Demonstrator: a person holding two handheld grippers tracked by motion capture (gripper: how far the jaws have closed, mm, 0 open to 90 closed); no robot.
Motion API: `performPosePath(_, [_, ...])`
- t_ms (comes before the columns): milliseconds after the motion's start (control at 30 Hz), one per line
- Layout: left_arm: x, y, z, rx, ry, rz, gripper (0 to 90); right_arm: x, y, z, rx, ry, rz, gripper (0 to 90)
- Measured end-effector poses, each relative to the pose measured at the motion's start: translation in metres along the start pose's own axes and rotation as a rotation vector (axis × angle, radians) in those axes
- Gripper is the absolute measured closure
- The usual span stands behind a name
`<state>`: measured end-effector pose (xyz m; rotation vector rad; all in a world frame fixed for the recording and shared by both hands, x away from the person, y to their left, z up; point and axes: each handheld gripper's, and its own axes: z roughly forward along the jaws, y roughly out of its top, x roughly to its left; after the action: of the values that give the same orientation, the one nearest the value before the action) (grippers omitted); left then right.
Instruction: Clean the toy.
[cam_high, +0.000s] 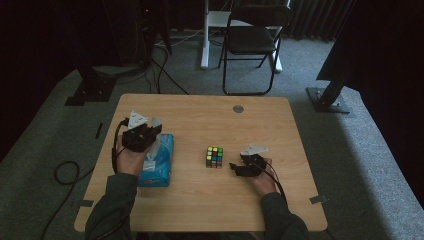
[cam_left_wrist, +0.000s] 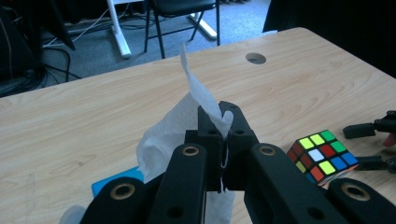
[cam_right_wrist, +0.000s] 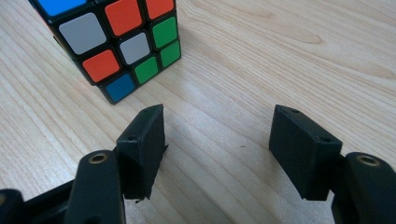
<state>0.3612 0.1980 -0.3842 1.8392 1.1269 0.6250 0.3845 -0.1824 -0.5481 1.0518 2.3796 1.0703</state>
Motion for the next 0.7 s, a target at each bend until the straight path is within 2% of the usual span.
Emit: performPosePath(700, [-0.012,0.02,0.015,-0.022,-0.044,0.012,88.3,0.0,0.0,0.0,-0.002,-0.001,-0.001,35.6])
